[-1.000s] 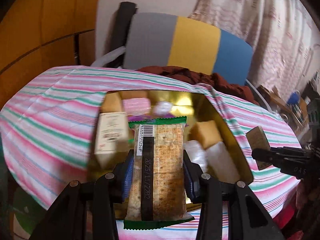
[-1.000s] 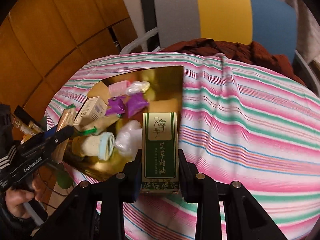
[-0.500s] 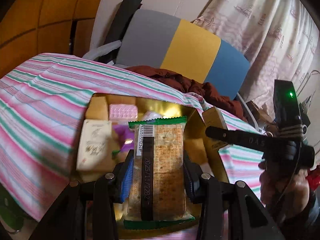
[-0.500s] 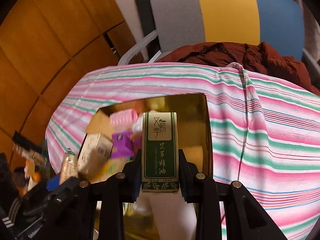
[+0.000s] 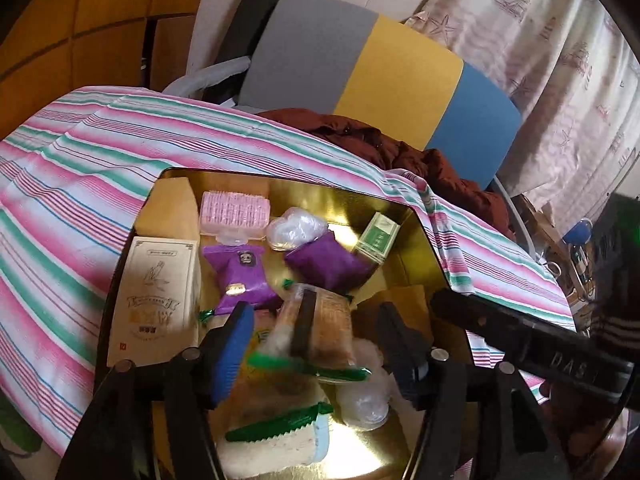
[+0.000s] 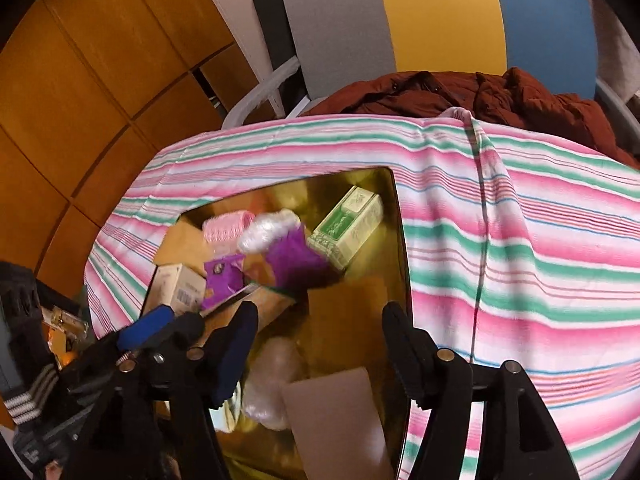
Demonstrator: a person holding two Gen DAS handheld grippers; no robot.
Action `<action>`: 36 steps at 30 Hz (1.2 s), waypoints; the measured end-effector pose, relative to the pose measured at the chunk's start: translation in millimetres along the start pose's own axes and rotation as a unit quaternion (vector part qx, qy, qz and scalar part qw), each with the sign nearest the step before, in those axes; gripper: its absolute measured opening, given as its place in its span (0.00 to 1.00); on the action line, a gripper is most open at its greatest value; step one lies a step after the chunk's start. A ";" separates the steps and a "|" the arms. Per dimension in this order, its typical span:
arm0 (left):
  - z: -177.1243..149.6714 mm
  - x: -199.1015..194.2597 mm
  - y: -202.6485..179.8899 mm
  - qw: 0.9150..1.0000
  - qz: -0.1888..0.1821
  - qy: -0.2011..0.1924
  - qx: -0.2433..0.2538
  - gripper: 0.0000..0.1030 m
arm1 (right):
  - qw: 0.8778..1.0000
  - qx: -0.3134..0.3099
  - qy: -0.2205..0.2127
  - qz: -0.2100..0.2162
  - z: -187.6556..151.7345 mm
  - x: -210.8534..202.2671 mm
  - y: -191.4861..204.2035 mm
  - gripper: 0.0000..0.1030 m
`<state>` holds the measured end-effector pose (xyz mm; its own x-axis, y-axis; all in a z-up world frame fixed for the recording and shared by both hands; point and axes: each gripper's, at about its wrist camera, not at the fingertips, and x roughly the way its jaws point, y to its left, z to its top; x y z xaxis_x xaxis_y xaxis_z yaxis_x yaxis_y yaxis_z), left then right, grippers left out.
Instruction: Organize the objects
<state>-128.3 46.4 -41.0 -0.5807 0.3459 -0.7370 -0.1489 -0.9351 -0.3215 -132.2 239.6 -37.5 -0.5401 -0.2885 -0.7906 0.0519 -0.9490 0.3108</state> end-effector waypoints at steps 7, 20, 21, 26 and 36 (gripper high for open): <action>-11.7 -30.8 -6.1 0.997 0.052 -0.039 0.036 0.63 | 0.999 -0.027 -0.025 -0.029 -16.1 -17.8 8.3 0.78; -38.5 -78.7 -9.3 0.987 0.115 -0.083 0.069 0.67 | 0.985 -0.082 -0.104 -0.108 -63.1 -64.8 33.3 1.00; -41.0 -79.2 -10.4 0.986 0.125 -0.080 0.073 0.67 | 0.985 -0.081 -0.106 -0.110 -66.6 -67.0 33.2 1.00; -52.7 -88.3 -14.5 0.983 0.138 -0.096 0.074 0.67 | 0.983 -0.068 -0.116 -0.126 -84.3 -77.4 29.7 1.00; -66.2 -102.5 -15.7 0.977 0.163 -0.129 0.056 0.67 | 0.980 -0.049 -0.129 -0.143 -94.2 -81.9 24.4 1.00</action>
<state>-13.4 30.7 0.3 -0.7921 0.0108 -0.6102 -0.0009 -0.9999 -0.0166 -7.5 228.1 -14.9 -0.7386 0.0215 -0.6738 -0.0601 -0.9976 0.0341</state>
